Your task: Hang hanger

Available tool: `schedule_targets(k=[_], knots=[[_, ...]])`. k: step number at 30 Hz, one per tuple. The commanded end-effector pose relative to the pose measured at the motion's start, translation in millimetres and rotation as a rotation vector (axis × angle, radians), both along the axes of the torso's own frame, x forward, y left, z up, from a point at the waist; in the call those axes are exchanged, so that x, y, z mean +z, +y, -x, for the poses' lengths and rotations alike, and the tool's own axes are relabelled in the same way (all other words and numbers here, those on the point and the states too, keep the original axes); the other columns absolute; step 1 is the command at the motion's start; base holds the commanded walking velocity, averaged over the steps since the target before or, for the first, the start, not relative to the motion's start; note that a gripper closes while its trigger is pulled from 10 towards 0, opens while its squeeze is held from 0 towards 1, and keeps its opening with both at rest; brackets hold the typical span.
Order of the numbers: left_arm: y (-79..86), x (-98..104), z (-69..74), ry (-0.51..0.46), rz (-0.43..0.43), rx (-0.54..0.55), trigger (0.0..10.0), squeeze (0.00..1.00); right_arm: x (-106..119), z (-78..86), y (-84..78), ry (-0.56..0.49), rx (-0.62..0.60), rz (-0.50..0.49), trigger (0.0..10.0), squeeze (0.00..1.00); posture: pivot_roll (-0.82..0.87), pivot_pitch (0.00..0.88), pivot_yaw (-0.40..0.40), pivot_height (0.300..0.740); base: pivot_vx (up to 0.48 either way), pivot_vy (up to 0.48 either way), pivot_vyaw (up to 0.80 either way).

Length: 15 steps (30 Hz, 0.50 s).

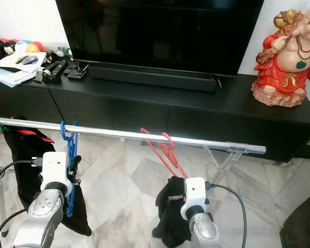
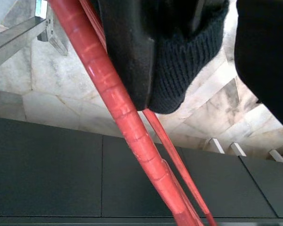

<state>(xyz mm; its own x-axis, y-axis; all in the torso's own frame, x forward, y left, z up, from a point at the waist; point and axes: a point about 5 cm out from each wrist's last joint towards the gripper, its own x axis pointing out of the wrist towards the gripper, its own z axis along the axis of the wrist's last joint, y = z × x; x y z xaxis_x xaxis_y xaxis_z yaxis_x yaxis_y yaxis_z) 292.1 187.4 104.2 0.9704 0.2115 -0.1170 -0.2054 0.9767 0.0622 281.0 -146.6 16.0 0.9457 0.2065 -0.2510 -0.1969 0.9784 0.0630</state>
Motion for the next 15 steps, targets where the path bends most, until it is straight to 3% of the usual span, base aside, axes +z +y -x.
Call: schedule_targets(k=[1, 6, 10, 15], knots=[[0.2, 9.5, -4.6, -0.012, 0.022, 0.024, 10.0, 0.0, 2.3, -1.0, 0.5, -0.013, 0.002, 0.001, 10.0, 0.0, -0.01, 0.116, 0.02, 0.74, 0.0, 0.0, 0.0], [2.4, 18.7, -16.1, -0.024, 0.11, 0.031, 10.0, 0.0, 1.5, -1.0, 1.7, -0.009, 0.007, 0.002, 10.0, 0.0, -0.01, 0.111, 0.022, 0.74, 0.0, 0.0, 0.0], [19.4, 14.9, -24.0, 0.033, 0.208, 0.054, 10.0, 0.0, 0.3, -0.9, 2.0, -0.006, 0.005, 0.003, 10.0, 0.0, -0.01, 0.104, 0.024, 0.74, 0.0, 0.0, 0.0], [32.2, 9.1, -25.8, 0.111, 0.169, -0.001, 10.0, 0.0, -1.6, -0.4, 2.4, 0.001, 0.007, 0.006, 10.0, 0.0, -0.01, 0.101, 0.026, 0.74, 0.0, 0.0, 0.0]])
